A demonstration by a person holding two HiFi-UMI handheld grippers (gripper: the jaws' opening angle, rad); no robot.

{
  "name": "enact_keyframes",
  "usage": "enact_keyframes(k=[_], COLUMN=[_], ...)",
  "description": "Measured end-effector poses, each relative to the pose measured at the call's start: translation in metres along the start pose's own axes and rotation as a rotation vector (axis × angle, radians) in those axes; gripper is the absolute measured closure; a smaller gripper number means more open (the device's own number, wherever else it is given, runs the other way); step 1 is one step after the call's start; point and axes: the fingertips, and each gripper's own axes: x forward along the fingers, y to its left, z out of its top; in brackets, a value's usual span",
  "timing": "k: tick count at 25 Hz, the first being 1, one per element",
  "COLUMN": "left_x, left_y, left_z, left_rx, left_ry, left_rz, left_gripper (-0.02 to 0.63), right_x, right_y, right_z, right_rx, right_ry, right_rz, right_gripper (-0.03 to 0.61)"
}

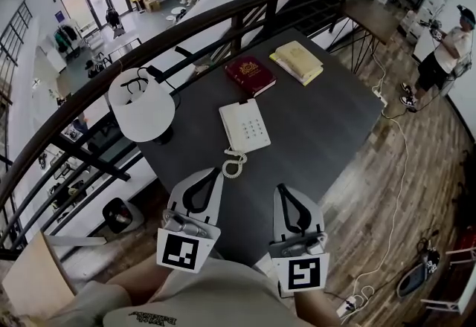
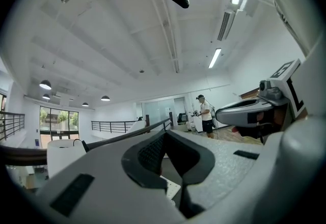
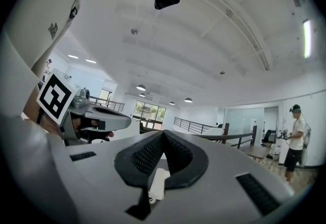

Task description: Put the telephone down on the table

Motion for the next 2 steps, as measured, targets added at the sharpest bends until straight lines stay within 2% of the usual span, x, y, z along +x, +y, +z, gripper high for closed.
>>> enact_keyframes(k=[2], left_x=[0.002], left_y=[0.0], left_z=[0.0003], left_rx=[0.009], left_ry=[0.001], left_rz=[0.001], left_gripper=[0.609], right_x=[0.0004], right_y=[0.0023], right_z=[0.0015], right_rx=[-0.01], right_ry=[-0.003], right_rz=[0.015], right_gripper=[0.578])
